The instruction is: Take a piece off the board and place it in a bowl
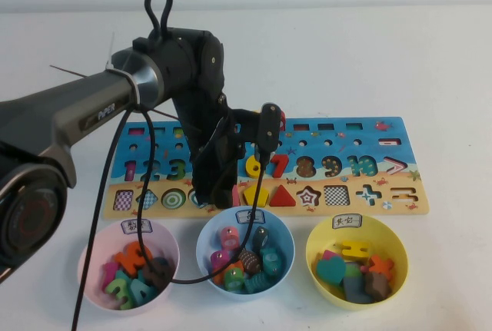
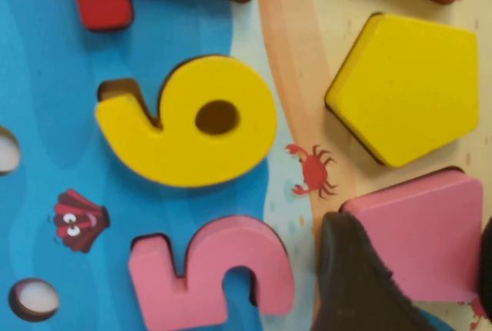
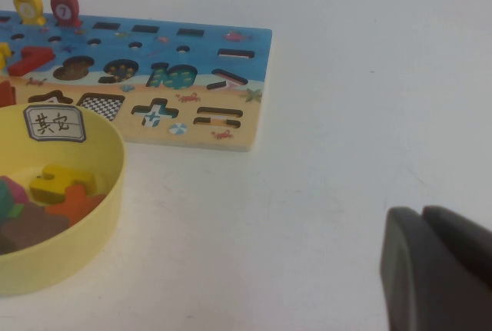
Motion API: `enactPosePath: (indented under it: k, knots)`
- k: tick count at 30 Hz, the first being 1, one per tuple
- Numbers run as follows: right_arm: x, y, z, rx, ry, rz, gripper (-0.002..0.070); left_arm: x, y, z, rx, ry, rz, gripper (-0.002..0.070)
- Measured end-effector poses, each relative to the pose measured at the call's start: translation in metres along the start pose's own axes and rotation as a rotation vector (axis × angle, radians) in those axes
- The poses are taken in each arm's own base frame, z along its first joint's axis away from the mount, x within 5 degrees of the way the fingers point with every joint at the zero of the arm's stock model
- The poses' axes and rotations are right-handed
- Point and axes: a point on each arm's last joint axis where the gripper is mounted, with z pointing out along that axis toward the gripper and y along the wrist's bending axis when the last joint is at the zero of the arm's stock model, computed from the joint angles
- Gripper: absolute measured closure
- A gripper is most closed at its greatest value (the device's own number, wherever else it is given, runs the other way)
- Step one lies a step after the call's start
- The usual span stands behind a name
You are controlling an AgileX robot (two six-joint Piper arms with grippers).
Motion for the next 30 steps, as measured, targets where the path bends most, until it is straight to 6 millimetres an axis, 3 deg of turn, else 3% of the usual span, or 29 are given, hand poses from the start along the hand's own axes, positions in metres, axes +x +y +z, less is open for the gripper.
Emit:
enactPosePath:
  k: [10, 23, 27, 30]
  knots:
    - [0.0, 0.0, 0.0, 0.0, 0.0, 0.0, 0.0694, 0.0, 0.0, -0.001, 0.003, 0.001, -0.001, 0.0393]
    - [0.0, 0.0, 0.0, 0.0, 0.0, 0.0, 0.0694, -0.008, 0.012, -0.021, -0.066, -0.029, -0.065, 0.0393]
    - [0.0, 0.0, 0.0, 0.0, 0.0, 0.0, 0.0694, -0.008, 0.009, -0.033, -0.088, -0.042, -0.126, 0.0394]
    - [0.0, 0.0, 0.0, 0.0, 0.0, 0.0, 0.0694, -0.01, 0.005, -0.053, -0.125, -0.068, -0.214, 0.0395]
